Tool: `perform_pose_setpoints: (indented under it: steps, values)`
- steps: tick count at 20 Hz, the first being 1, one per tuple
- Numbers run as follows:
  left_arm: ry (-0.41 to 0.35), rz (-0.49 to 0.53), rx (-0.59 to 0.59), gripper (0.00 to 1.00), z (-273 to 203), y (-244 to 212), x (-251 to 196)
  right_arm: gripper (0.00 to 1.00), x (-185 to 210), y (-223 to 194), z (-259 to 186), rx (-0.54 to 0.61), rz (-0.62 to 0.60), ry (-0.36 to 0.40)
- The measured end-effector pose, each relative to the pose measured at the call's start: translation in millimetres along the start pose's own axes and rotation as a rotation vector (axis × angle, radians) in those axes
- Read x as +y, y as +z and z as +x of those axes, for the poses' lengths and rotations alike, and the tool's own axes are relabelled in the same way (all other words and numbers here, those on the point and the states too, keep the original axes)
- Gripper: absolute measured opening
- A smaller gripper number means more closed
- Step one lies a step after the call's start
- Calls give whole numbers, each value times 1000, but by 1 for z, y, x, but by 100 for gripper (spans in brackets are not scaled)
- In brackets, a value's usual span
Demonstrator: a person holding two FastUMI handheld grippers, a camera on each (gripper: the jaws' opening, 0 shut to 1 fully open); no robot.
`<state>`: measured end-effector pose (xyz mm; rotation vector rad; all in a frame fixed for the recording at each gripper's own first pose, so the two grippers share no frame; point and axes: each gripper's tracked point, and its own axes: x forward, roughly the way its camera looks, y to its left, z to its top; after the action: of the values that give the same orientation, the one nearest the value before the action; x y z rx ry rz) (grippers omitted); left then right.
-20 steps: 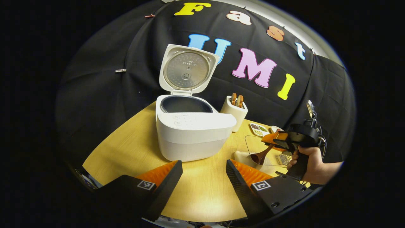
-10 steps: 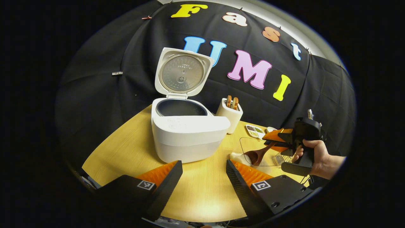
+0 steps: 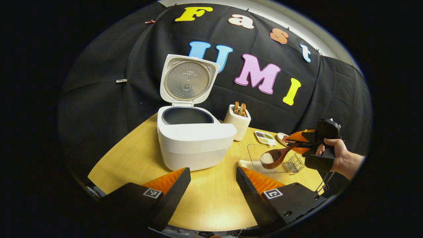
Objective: Close the left gripper, press the button to open the rice cooker; take a wooden spoon from the chopstick holder with the right hand, scoop a spoonful of rice and pour it into the rice cooker, then put the wooden spoon back into the chopstick holder.
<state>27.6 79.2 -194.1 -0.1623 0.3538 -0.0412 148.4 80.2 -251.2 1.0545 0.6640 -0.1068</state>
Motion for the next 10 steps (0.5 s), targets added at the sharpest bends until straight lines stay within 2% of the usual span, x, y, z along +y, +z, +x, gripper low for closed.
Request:
perform_pose_setpoints:
  steps: [6, 10]
  values:
    - [2, 5, -16, 96, -7, 2, -7, 24, 25, 23, -16, -14, 69, 35]
    - [14, 4, -36, 96, -13, 5, -9, 24, 66, 27, -19, 2, 82, 98]
